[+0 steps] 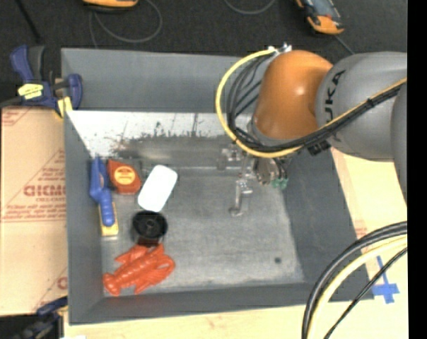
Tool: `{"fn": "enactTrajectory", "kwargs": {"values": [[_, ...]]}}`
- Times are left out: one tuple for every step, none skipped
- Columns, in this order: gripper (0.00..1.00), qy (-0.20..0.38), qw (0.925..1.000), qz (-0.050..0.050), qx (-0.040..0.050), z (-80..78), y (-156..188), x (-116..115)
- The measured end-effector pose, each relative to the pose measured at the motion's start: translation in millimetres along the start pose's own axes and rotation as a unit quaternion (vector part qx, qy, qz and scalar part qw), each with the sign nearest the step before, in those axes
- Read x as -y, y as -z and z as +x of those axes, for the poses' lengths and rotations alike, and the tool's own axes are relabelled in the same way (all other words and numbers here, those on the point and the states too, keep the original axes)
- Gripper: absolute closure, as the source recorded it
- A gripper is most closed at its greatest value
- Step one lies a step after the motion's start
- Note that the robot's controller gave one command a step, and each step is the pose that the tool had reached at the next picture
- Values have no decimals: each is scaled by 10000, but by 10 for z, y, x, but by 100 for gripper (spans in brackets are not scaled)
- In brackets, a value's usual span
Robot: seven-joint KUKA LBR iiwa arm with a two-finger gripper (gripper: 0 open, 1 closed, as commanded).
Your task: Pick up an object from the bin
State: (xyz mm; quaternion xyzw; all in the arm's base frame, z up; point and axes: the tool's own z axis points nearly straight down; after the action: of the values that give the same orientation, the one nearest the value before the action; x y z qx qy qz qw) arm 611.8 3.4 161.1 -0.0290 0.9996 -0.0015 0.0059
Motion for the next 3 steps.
{"fn": "enactTrajectory", "kwargs": {"values": [[0,-226,9997,-32,-51,-14,-350,-227],[0,-825,9966,-11,-66,31,-223,-351],[0,225,9997,-12,-17,69,-412,-940]]}}
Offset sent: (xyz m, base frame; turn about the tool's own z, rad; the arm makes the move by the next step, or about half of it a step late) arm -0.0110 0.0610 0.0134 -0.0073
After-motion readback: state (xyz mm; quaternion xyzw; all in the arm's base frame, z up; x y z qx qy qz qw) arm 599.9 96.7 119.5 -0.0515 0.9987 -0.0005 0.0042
